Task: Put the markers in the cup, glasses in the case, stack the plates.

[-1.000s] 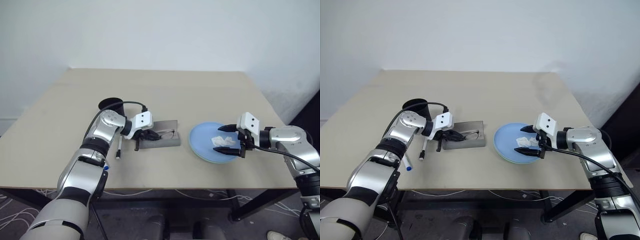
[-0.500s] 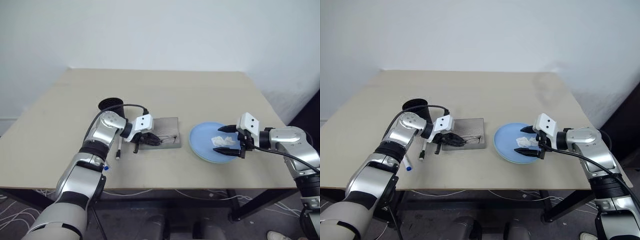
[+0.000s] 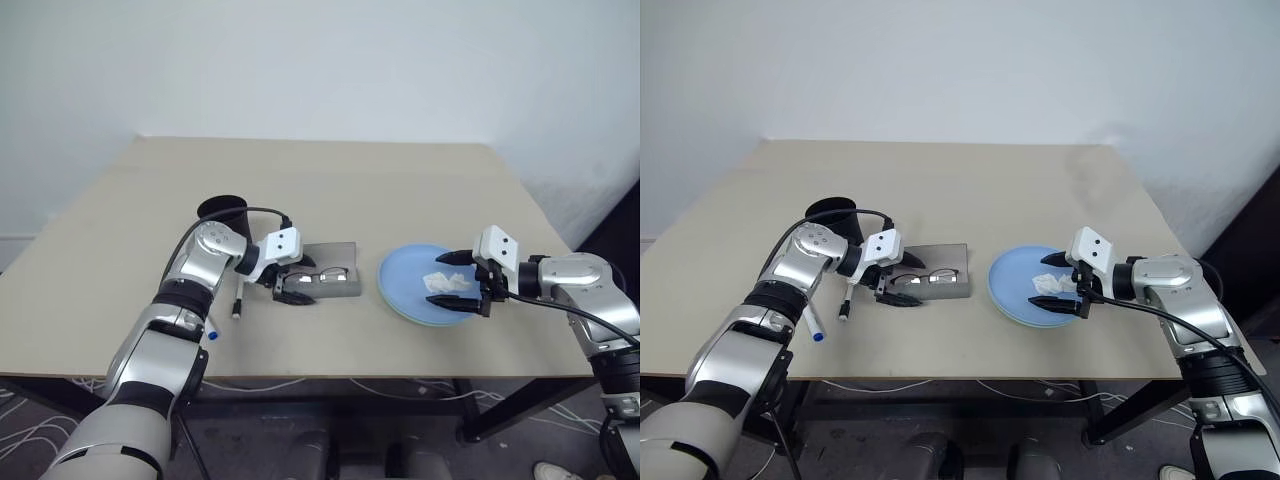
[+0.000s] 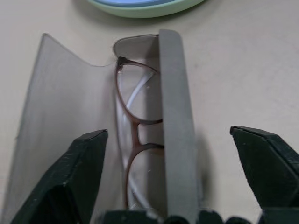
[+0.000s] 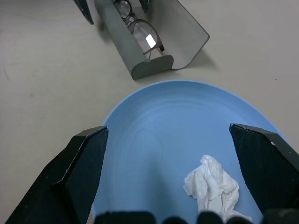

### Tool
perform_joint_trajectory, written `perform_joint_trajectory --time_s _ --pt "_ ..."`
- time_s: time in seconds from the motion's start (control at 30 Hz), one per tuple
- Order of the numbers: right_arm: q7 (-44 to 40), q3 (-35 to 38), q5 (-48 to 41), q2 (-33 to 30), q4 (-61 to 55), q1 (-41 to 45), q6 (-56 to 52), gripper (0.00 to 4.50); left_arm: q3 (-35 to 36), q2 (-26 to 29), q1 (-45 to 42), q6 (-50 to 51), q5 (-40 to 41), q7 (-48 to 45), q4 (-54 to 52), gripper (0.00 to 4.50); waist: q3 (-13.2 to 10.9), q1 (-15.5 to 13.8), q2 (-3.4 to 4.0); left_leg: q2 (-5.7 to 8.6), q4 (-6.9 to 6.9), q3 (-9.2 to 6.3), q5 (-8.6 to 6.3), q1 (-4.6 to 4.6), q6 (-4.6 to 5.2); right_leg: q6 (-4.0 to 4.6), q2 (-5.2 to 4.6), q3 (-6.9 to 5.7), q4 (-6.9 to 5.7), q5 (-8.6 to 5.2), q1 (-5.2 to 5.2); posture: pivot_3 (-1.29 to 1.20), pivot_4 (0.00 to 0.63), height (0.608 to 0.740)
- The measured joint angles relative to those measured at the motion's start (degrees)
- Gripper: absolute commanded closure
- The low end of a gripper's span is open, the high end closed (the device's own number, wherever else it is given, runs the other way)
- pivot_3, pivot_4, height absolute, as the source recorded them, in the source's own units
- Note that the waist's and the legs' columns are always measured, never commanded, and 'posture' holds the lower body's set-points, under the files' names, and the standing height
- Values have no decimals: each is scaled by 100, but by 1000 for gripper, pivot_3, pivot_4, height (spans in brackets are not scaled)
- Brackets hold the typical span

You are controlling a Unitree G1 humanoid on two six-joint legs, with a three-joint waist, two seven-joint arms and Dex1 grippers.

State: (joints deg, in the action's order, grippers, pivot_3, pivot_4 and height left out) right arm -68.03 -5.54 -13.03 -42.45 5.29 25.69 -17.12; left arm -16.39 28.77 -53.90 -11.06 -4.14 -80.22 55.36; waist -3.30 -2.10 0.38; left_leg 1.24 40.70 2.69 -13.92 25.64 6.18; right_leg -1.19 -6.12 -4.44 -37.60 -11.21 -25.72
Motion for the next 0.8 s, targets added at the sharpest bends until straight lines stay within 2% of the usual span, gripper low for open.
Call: perform_joint_trajectory --time_s 0.2,0.23,0.33,0.5,0.67,0.8 --pt "-2 -10 2 12 25 6 6 0 259 21 -477 -43 54 215 289 5 0 1 0 0 7 -2 -1 0 1 -9 0 -2 -1 -2 2 0 0 701" --pt "-2 -16 2 24 37 15 10 0 332 20 -574 -41 58 276 361 176 0 1 0 0 10 -3 -1 0 2 -9 0 -4 -1 -2 4 0 0 701" --pt "-2 -25 4 40 69 33 15 0 461 21 -797 -48 59 479 530 943 0 2 0 0 13 -2 -2 0 4 -14 0 -4 -1 1 7 0 0 701" --pt "-3 -28 7 52 82 68 18 0 468 -25 -928 -103 -76 1073 987 2672 0 0 0 0 18 -3 -3 0 4 -23 0 -5 -1 6 10 0 0 701" --pt "-2 -28 6 57 81 69 17 0 482 -223 -932 -237 -315 2078 1452 4350 0 0 -1 1 21 -3 -4 0 6 -31 -2 -4 -1 11 11 0 0 701" --pt "0 -28 4 57 80 68 12 0 485 -364 -932 -346 -528 2761 1703 4463 0 -1 -1 1 21 -3 -4 0 6 -26 -3 -4 -1 19 11 0 0 701"
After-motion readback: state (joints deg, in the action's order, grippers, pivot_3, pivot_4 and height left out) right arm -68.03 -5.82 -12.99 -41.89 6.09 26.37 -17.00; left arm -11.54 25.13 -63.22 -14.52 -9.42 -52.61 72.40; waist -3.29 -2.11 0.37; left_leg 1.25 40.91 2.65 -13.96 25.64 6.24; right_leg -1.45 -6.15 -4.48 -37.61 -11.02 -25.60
